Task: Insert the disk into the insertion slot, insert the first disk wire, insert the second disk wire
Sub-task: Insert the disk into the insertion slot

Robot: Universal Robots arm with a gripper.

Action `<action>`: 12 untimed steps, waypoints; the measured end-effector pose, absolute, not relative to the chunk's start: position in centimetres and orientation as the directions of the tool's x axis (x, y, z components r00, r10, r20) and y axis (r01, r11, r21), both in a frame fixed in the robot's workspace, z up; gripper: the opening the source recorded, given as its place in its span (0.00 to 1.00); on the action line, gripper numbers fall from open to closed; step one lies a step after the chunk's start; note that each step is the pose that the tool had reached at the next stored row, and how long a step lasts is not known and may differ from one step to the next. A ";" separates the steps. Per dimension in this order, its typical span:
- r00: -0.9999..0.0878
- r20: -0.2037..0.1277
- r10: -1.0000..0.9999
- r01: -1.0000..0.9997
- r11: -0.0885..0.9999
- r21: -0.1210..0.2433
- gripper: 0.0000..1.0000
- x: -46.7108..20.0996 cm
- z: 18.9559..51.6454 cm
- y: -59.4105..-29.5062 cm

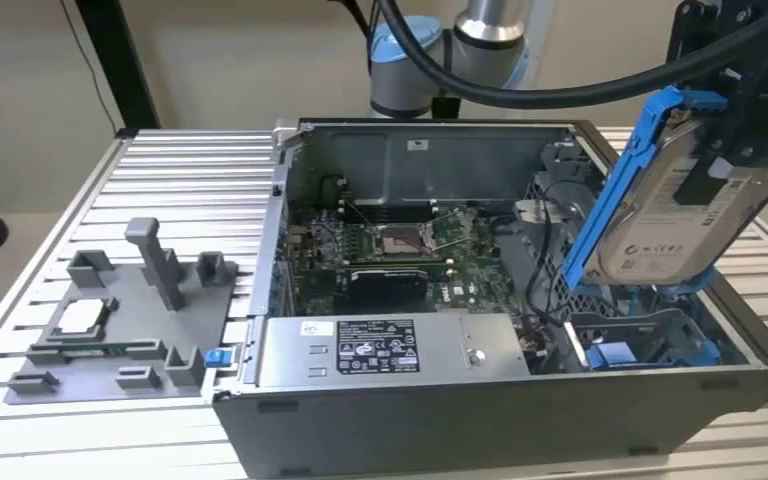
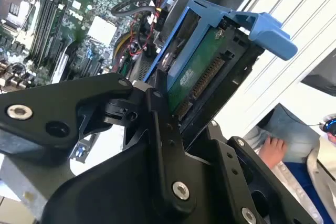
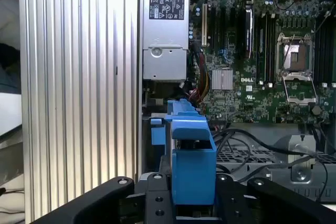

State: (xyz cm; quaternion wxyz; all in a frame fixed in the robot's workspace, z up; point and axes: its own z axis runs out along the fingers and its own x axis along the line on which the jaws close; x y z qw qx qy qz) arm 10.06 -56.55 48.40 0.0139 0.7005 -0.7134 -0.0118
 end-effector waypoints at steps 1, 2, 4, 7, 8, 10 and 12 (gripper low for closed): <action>-0.018 0.003 -1.000 -0.999 0.018 0.036 0.00 10.1 48.4 -56.5; -0.018 0.003 -1.000 -0.999 0.018 0.036 0.00 10.1 48.4 -56.6; -0.018 0.001 -1.000 -0.999 0.018 0.036 0.00 10.1 48.3 -56.7; -0.018 -0.002 -1.000 -0.999 0.018 0.036 0.00 10.1 48.2 -57.2; -0.018 -0.003 -1.000 -0.999 0.018 0.036 0.00 10.1 48.2 -57.4; -0.018 -0.004 -1.000 -0.999 0.018 0.036 0.00 10.3 48.0 -57.7; -0.018 -0.005 -1.000 -0.999 0.018 0.036 0.00 10.8 47.8 -57.9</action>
